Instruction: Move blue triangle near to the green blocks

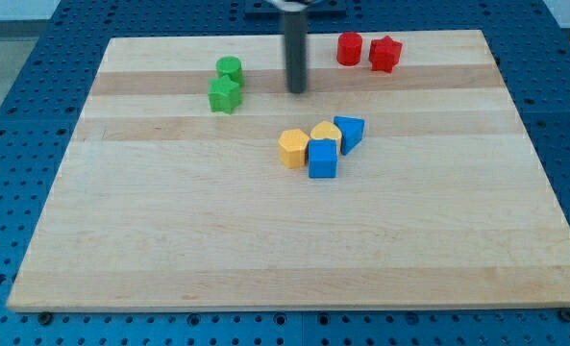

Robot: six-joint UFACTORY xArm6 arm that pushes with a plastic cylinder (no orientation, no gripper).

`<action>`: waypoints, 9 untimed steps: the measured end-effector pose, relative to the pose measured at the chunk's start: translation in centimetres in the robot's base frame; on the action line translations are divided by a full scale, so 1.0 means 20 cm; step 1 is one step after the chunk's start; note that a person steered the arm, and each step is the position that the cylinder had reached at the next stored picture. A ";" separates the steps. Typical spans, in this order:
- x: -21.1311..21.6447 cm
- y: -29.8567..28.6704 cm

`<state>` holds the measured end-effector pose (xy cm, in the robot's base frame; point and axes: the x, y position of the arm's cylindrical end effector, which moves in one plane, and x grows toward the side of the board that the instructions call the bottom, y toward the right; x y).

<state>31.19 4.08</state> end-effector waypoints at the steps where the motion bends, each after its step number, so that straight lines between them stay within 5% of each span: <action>1: 0.11 0.47; 2: 0.46 0.63; 4: 0.74 0.61; 9: 0.56 0.30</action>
<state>42.33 10.14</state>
